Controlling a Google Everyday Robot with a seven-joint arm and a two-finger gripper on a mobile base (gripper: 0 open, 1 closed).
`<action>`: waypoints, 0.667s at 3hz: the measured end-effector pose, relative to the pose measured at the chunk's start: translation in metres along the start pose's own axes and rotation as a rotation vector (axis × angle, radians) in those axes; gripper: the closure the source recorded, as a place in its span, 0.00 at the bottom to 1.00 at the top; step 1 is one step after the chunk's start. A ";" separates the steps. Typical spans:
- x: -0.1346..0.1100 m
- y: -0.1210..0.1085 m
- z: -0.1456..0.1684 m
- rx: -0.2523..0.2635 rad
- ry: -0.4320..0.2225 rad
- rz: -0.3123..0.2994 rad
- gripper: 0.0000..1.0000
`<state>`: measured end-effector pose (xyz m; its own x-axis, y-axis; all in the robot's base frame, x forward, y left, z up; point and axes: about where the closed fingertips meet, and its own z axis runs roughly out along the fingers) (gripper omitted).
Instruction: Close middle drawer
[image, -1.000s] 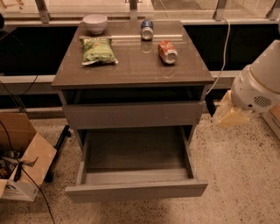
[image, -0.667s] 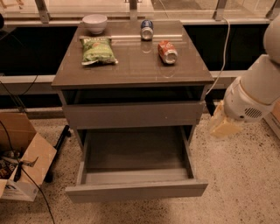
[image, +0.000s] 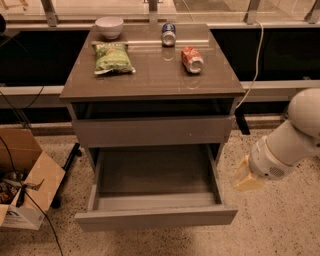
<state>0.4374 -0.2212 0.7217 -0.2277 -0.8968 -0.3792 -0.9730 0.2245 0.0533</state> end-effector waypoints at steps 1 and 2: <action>0.033 -0.006 0.038 -0.046 0.008 0.055 1.00; 0.034 -0.005 0.042 -0.054 0.007 0.057 1.00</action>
Offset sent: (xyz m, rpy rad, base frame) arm -0.0006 -0.0139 -0.0404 0.0034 0.0545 -0.0280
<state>0.4363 -0.2370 0.6701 -0.2833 -0.8857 -0.3678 -0.9589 0.2548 0.1248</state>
